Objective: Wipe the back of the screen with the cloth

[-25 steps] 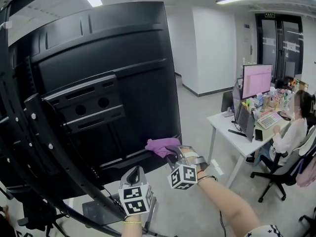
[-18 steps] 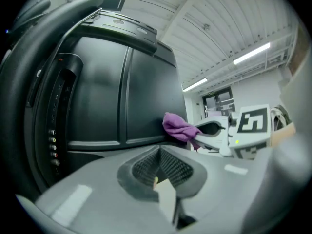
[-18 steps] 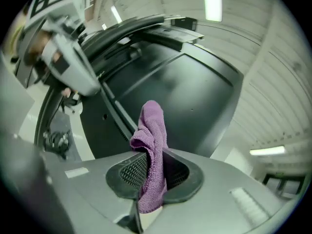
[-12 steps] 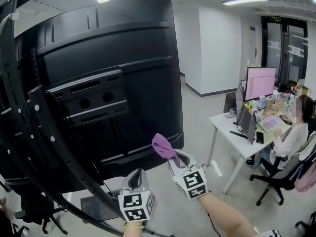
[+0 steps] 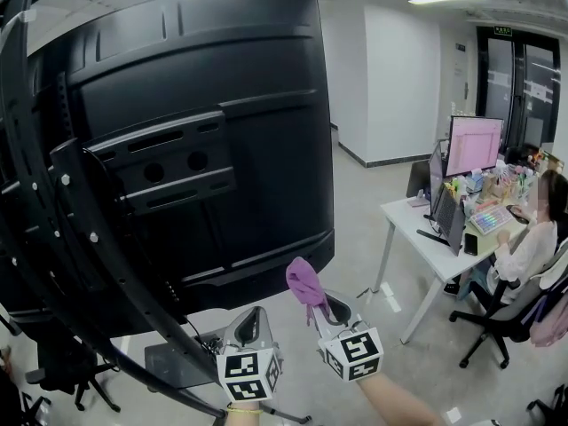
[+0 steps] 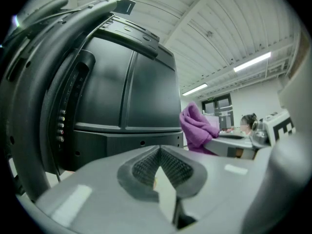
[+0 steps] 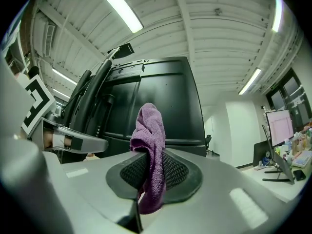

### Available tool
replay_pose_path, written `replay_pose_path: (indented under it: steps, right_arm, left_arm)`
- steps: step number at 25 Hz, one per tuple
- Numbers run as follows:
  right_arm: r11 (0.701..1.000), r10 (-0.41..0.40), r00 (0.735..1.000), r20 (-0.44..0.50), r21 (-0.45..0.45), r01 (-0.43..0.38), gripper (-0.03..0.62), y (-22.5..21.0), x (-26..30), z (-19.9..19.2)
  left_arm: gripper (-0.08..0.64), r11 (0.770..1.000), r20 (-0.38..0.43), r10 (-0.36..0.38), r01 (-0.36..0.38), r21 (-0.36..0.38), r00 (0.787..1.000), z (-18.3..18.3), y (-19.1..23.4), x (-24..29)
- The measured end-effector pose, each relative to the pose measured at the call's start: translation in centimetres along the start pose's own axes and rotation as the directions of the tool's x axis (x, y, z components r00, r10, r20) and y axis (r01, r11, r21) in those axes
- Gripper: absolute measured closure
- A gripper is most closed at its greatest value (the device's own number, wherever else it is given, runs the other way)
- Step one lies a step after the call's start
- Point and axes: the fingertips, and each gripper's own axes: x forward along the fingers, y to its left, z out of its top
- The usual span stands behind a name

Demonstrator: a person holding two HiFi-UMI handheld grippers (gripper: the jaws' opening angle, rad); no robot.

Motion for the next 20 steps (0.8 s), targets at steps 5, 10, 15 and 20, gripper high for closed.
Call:
replay_pose_path:
  steps: [5, 10, 15, 20]
  right_arm:
    - [1.000, -0.006, 1.000, 0.015, -0.002, 0.006, 0.541, 0.27, -0.39, 0.62]
    - [1.000, -0.016, 1.000, 0.021, 0.002, 0.016, 0.541, 0.33, -0.48, 0.79]
    - [1.000, -0.019, 0.999, 0.025, -0.008, 0.020, 0.541, 0.62, -0.72, 0.95]
    - [1.000, -0.022, 0.999, 0.028, 0.000, 0.022, 0.541, 0.72, -0.83, 1.04]
  left_arm:
    - [0.552, 1.000, 0.003, -0.006, 0.006, 0.003, 1.000, 0.34, -0.11, -0.20]
    - [0.552, 1.000, -0.004, -0.012, 0.012, 0.009, 1.000, 0.23, -0.14, -0.19]
    - [0.552, 1.000, -0.019, -0.017, 0.017, 0.007, 1.000, -0.23, -0.21, -0.13]
    - [0.552, 1.000, -0.021, -0.020, 0.020, 0.001, 1.000, -0.30, -0.14, -0.09]
